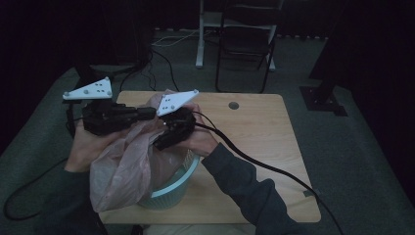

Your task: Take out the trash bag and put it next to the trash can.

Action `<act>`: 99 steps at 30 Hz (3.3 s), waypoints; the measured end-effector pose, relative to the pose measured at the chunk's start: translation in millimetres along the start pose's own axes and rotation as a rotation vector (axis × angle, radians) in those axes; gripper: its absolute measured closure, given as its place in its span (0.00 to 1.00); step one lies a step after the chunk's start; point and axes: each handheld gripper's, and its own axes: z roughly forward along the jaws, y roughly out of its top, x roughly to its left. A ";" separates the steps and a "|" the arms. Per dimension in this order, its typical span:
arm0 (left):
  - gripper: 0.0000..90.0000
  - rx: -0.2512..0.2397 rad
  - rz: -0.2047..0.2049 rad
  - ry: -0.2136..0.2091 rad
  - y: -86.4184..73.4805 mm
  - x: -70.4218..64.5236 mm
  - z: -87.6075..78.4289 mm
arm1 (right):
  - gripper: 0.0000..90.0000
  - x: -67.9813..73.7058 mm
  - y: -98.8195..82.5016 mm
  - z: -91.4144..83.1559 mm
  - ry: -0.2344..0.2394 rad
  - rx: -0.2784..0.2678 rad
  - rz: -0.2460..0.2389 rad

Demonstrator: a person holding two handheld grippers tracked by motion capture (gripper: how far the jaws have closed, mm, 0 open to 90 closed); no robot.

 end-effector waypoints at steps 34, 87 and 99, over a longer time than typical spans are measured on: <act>0.55 -0.053 -0.071 0.131 -22.0 15.8 -39.5 | 0.99 6.1 3.5 -13.5 0.028 0.037 -0.094; 0.45 -0.175 -0.170 0.296 -50.7 32.9 -93.8 | 0.98 9.1 12.4 -67.0 -0.014 -0.016 -0.149; 0.45 -0.136 -0.181 0.329 -61.2 34.1 -87.1 | 0.98 7.6 19.8 -92.1 -0.041 -0.060 -0.145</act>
